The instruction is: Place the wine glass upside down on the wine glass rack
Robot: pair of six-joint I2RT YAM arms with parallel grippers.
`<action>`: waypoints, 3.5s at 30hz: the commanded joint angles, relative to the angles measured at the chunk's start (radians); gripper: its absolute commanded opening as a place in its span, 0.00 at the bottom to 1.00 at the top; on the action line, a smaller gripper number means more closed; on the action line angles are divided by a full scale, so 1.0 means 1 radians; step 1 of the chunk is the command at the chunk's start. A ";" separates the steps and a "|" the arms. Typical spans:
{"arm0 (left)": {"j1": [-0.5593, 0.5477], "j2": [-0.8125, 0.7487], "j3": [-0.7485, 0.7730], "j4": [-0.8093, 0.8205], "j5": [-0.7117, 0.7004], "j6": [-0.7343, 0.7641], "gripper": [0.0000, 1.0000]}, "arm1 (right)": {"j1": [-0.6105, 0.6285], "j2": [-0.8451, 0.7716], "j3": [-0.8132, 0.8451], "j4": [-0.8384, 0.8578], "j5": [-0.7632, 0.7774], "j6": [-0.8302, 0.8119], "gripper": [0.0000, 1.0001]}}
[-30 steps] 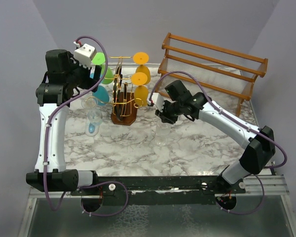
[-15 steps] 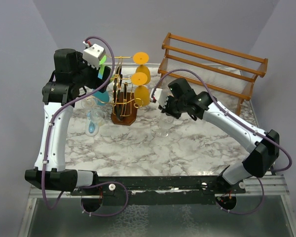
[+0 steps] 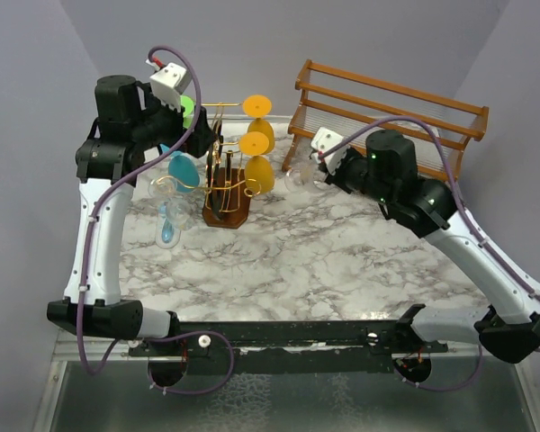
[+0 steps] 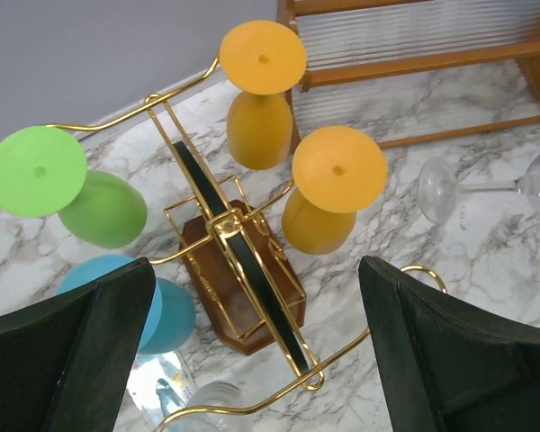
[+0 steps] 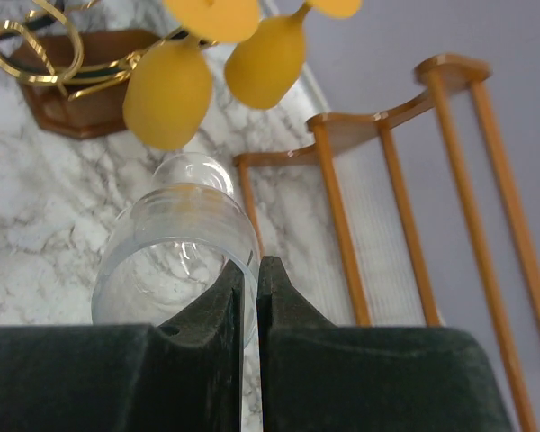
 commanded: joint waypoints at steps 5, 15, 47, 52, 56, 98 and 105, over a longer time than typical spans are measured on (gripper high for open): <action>-0.030 0.023 -0.038 0.115 0.200 -0.165 0.96 | 0.003 -0.077 0.161 0.183 0.081 0.016 0.01; -0.108 0.080 -0.075 0.393 0.363 -0.455 0.79 | 0.003 0.001 0.367 0.122 -0.118 0.145 0.01; -0.149 0.087 -0.223 0.611 0.519 -0.670 0.37 | 0.003 0.027 0.352 0.136 -0.134 0.217 0.01; -0.149 0.084 -0.224 0.599 0.512 -0.657 0.37 | 0.003 0.019 0.345 0.137 -0.128 0.210 0.01; -0.149 0.080 -0.224 0.577 0.497 -0.632 0.36 | 0.003 0.012 0.343 0.138 -0.113 0.202 0.01; -0.106 0.055 -0.142 0.432 0.296 -0.427 0.00 | -0.072 -0.130 0.208 0.096 -0.100 0.070 0.70; -0.196 0.052 -0.037 0.227 0.081 -0.138 0.00 | -0.155 -0.168 0.154 0.133 -0.039 0.078 0.76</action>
